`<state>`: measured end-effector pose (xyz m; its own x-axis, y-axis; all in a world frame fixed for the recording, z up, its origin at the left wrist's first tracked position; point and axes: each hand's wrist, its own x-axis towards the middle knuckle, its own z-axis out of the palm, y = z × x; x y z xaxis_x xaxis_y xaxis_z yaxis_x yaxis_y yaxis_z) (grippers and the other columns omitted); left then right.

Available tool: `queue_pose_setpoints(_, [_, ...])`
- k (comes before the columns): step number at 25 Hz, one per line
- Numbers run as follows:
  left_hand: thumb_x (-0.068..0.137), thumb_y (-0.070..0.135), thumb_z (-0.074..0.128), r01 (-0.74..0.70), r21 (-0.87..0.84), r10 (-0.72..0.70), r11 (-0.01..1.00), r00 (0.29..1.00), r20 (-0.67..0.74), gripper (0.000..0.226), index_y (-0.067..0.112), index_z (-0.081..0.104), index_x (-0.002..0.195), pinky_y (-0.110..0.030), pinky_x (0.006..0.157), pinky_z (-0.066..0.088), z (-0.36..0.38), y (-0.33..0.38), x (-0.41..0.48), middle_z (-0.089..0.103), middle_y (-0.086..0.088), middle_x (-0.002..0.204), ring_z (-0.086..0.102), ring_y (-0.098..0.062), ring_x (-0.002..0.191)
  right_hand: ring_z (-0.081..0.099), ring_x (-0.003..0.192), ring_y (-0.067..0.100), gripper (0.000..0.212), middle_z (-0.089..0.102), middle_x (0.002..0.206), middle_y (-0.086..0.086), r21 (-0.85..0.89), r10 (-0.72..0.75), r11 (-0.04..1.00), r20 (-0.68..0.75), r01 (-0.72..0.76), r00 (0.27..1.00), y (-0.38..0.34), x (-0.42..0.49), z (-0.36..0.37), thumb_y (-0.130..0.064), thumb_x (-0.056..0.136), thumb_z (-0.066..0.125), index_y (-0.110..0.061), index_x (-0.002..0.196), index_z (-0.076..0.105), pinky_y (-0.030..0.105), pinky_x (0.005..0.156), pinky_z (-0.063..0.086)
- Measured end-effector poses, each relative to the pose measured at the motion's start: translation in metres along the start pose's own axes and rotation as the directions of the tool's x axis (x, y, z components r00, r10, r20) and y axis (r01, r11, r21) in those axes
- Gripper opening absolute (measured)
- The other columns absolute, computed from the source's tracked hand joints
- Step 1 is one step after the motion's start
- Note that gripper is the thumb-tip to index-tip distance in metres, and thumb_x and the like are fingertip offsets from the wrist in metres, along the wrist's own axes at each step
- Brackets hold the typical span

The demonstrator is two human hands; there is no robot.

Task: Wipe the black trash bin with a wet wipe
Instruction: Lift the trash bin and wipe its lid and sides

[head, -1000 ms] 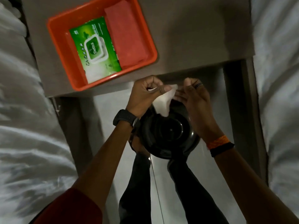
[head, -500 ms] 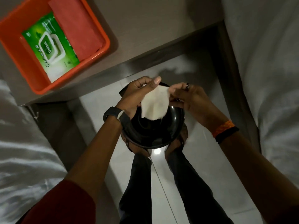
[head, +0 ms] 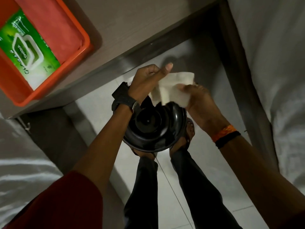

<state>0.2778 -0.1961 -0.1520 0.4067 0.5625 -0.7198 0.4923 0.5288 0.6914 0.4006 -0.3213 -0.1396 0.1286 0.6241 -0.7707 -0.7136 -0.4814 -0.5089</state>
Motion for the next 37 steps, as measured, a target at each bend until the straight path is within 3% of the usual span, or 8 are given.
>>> queue_pose_setpoints(4, [0.093, 0.031, 0.066, -0.135, 0.291, 0.234, 0.947, 0.911, -0.338, 0.017, 0.016, 0.06, 0.088, -0.033, 0.083, 0.049, 0.003, -0.009, 0.032, 0.064, -0.008, 0.091, 0.059, -0.023, 0.09, 0.068, 0.094, 0.027, 0.026, 0.072, 0.086, -0.003, 0.016, -0.186, 0.98, -0.285, 0.199, 0.94, -0.014, 0.001, -0.036, -0.003, 0.092, 0.049, -0.013, 0.096, 0.072, 0.022, 0.081, 0.055])
queue_pose_setpoints(6, [0.092, 0.032, 0.066, -0.23, 0.602, 0.372, 0.765, 0.92, -0.122, 0.018, 0.017, 0.065, 0.102, -0.033, 0.094, 0.044, 0.016, -0.017, 0.046, 0.063, -0.011, 0.112, 0.055, -0.028, 0.11, 0.064, 0.099, 0.024, 0.025, 0.068, 0.098, 0.001, 0.147, -0.103, 0.976, -0.332, 0.159, 0.938, -0.013, 0.009, -0.053, -0.009, 0.094, 0.045, -0.019, 0.097, 0.067, 0.033, 0.084, 0.055])
queue_pose_setpoints(11, [0.076, 0.056, 0.075, -0.447, 0.869, -0.131, 0.212, 0.868, 0.478, 0.057, 0.028, 0.062, 0.125, -0.051, 0.111, 0.034, 0.044, -0.039, 0.064, 0.051, -0.006, 0.131, 0.041, -0.032, 0.129, 0.065, 0.106, 0.018, 0.027, 0.066, 0.112, 0.0, -0.149, -0.145, 0.985, -0.41, 0.091, 0.901, 0.013, 0.032, -0.08, -0.007, 0.097, 0.051, -0.019, 0.118, 0.061, 0.036, 0.094, 0.057])
queue_pose_setpoints(23, [0.049, 0.05, 0.091, -0.442, 0.775, 0.066, 0.451, 0.883, 0.465, 0.046, 0.027, 0.062, 0.076, -0.033, 0.093, 0.016, -0.027, -0.078, -0.024, 0.032, 0.008, 0.108, 0.035, -0.013, 0.114, 0.07, 0.081, 0.005, 0.028, 0.074, 0.095, 0.004, -0.35, -0.144, 0.934, -0.186, 0.071, 0.972, 0.109, -0.011, -0.026, -0.009, 0.1, 0.047, -0.006, 0.111, 0.072, 0.018, 0.071, 0.054])
queue_pose_setpoints(27, [0.048, 0.043, 0.094, -0.397, 0.744, 0.051, 0.537, 0.896, 0.441, 0.043, 0.021, 0.064, 0.069, -0.023, 0.092, 0.016, -0.068, -0.094, -0.049, 0.034, 0.008, 0.106, 0.036, -0.007, 0.108, 0.04, 0.145, 0.004, 0.032, 0.051, 0.143, -0.031, -0.431, -0.036, 0.894, 0.212, 0.126, 0.977, 0.154, -0.019, 0.007, -0.05, 0.098, 0.044, -0.046, 0.12, 0.068, 0.026, 0.123, 0.027])
queue_pose_setpoints(30, [0.046, 0.043, 0.094, -0.408, 0.741, 0.081, 0.533, 0.897, 0.435, 0.042, 0.023, 0.065, 0.068, -0.032, 0.094, 0.016, -0.086, -0.107, -0.053, 0.034, 0.009, 0.105, 0.036, -0.004, 0.104, 0.037, 0.149, 0.013, 0.037, 0.044, 0.157, -0.001, -0.672, -0.241, 0.676, 0.188, 0.304, 0.952, 0.17, 0.019, 0.011, -0.038, 0.103, 0.043, -0.026, 0.135, 0.058, 0.043, 0.124, 0.03])
queue_pose_setpoints(35, [0.045, 0.045, 0.093, -0.432, 0.715, 0.121, 0.55, 0.888, 0.443, 0.043, 0.028, 0.058, 0.063, -0.022, 0.088, 0.011, -0.098, -0.12, -0.055, 0.034, 0.01, 0.104, 0.035, -0.001, 0.099, 0.005, 0.158, 0.024, 0.064, 0.008, 0.17, 0.008, -0.897, -0.18, 0.442, -0.118, -0.027, 0.977, 0.154, 0.105, -0.007, -0.034, 0.105, 0.044, -0.015, 0.159, 0.017, 0.043, 0.129, 0.006])
queue_pose_setpoints(37, [0.045, 0.044, 0.094, -0.445, 0.703, 0.132, 0.554, 0.882, 0.453, 0.045, 0.028, 0.056, 0.062, -0.027, 0.091, 0.015, -0.099, -0.12, -0.057, 0.034, 0.009, 0.104, 0.037, -0.006, 0.102, 0.006, 0.158, 0.024, 0.059, 0.012, 0.169, 0.009, -0.955, -0.196, 0.263, 0.086, 0.137, 0.977, 0.161, 0.091, 0.006, -0.034, 0.106, 0.036, -0.014, 0.158, 0.019, 0.047, 0.129, 0.004])
